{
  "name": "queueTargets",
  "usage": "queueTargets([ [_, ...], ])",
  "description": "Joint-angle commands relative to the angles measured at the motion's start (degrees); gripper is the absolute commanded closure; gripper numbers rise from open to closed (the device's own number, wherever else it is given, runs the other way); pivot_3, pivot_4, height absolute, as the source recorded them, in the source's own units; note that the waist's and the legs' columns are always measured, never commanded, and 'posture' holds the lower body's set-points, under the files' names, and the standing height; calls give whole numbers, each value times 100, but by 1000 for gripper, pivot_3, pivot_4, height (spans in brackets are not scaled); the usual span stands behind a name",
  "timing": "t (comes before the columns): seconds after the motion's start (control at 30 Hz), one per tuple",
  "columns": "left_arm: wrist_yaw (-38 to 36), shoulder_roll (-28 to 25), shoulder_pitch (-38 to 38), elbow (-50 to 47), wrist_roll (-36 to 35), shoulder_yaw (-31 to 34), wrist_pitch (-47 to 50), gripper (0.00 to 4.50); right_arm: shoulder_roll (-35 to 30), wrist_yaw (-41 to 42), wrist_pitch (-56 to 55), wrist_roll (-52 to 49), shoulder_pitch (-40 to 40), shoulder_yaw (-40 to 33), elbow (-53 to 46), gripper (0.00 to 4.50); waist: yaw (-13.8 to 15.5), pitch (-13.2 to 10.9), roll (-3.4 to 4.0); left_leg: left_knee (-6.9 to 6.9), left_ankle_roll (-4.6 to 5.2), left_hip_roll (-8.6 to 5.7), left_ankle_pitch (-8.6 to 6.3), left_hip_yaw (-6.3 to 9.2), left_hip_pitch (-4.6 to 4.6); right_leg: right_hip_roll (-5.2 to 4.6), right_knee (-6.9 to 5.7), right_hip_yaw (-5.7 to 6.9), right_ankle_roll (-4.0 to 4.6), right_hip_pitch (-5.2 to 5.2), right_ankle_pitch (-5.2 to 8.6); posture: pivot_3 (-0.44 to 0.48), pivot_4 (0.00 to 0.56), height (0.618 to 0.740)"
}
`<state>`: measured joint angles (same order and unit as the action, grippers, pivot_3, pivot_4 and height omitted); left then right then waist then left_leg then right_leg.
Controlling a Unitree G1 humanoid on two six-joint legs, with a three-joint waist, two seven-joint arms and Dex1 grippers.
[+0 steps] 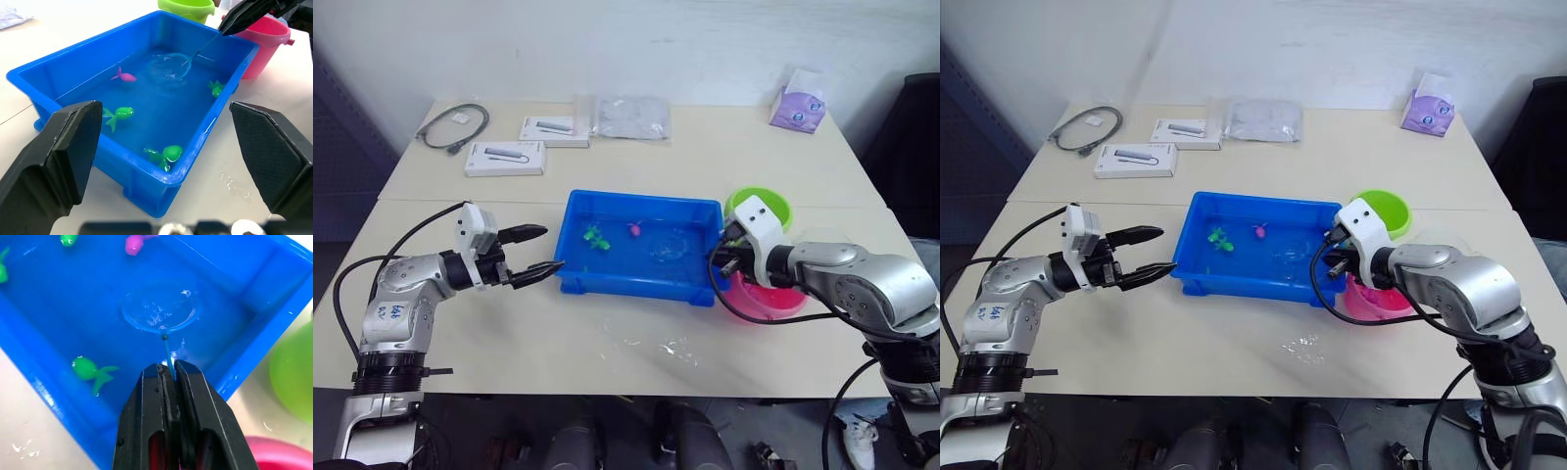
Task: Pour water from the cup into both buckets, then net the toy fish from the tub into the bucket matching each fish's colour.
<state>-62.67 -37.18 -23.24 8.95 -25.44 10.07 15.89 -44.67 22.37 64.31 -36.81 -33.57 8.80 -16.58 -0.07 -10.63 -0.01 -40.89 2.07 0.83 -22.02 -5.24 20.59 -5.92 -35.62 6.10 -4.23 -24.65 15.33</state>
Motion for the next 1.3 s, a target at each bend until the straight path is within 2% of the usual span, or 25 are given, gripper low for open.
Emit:
queueTargets([
  [0.03,105,-126,121,-286,28,87,-71,32,602,117,-242,460,-694,386,584,4500,-44,0,-1,-1,0,0,0,-1,1,1,1,-1,-3,0,-2,0,150,740],
  [0.1,149,-197,249,-326,35,160,-99,32,1016,170,-464,745,-1006,585,1079,4500,-147,0,-1,-3,1,0,0,-12,0,5,-2,-12,-9,-4,-5,0,150,740],
  [0.27,169,-312,420,-377,-22,255,-124,32,1323,394,-764,1067,-1081,575,1477,4500,-146,0,0,17,-6,2,3,-8,9,10,-7,-6,-3,-26,-2,0,150,740],
  [0.4,205,-311,487,-437,-61,289,-116,32,1598,495,-1202,1207,-971,385,1588,4500,-149,1,-1,-8,-4,-4,4,-10,74,7,-12,2,-9,-73,-5,0,150,740],
  [0.6,212,-302,500,-452,-79,280,-111,32,1546,741,-1633,1275,-615,103,1178,4500,-149,1,-1,-9,-3,-4,5,-13,71,10,-16,0,-10,-73,-6,0,150,740],
  [0.8,167,-236,433,-413,-108,243,-138,32,1169,1234,-2150,1199,196,-281,323,4500,-136,1,-1,-7,-5,-2,5,-13,70,14,-15,-1,-9,-73,-5,0,150,740],
  [0.97,4,-107,238,-297,-148,121,-188,32,888,1282,-2144,1044,934,-943,-450,4500,-127,1,-1,-8,-5,-2,6,-16,65,14,-19,-4,-11,-73,-6,0,150,740],
  [1.07,-76,15,32,-209,-132,-19,-187,32,889,1438,-2560,910,1422,-1331,-853,4500,-87,1,-1,-8,-6,-2,5,-16,65,18,-18,-4,-10,-73,-6,0,150,740],
  [1.3,-401,303,-500,119,-68,-403,-232,32,770,1305,-2323,528,2398,-2157,-1667,4500,9,2,-3,-11,-5,-4,6,-28,59,31,-23,0,-12,-72,-7,0,150,740],
])
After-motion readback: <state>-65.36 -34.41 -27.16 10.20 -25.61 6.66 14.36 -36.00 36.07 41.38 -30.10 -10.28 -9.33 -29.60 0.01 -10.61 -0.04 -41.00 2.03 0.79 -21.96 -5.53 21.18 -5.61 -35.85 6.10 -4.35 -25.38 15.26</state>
